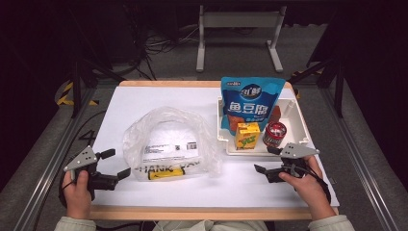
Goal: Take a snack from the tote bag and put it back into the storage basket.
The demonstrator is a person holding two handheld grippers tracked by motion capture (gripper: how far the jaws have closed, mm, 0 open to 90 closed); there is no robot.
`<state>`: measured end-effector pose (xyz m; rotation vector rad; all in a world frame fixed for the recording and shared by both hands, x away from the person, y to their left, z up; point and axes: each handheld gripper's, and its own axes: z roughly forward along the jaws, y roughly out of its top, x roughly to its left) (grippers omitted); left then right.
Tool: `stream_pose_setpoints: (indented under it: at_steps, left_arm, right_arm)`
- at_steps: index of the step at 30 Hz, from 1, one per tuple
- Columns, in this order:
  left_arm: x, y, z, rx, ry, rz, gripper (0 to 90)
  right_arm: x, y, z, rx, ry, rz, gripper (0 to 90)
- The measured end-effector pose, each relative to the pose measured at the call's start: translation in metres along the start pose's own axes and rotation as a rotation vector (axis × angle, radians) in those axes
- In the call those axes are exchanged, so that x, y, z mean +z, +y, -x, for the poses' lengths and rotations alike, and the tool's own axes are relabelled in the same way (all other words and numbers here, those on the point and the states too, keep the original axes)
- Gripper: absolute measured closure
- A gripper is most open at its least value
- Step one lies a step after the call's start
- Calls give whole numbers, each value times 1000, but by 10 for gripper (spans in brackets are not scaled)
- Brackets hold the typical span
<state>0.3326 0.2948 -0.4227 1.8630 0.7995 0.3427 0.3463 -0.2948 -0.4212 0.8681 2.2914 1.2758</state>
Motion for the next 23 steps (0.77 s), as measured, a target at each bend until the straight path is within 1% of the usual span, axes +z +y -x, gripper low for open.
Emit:
stream_pose_setpoints:
  at_steps: [1, 6, 8, 10, 11, 12, 14, 20, 22, 23]
  left_arm:
    - [0, 0, 0, 1, -2, -1, 24]
    - [0, 0, 0, 2, -6, -1, 23]
    - [0, 0, 0, 5, -17, -7, 23]
    - [0, 0, 0, 9, -17, -9, 23]
    - [1, 0, 0, 8, -17, -12, 23]
    - [1, 0, 0, 9, -18, -14, 23]
    - [1, 0, 0, 9, -17, -12, 23]
    - [1, -1, -1, 8, -18, -17, 23]
    - [1, -1, -1, 10, -19, -12, 23]
    - [1, -2, -1, 5, -18, -12, 23]
  right_arm:
    - [2, -1, 0, 5, 2, -10, 164]
    - [7, -5, 0, 23, -21, -49, 164]
    - [9, -7, -1, 15, -38, -74, 164]
    - [10, -7, -1, 21, -38, -84, 164]
    - [13, -9, -1, 36, -47, -109, 164]
    - [13, -9, -1, 37, -51, -118, 175]
    - [14, -10, -1, 46, -45, -121, 176]
    - [13, -10, -1, 40, -47, -121, 173]
    - [12, -9, -2, 38, -43, -109, 173]
    - [11, -8, -2, 35, -42, -106, 173]
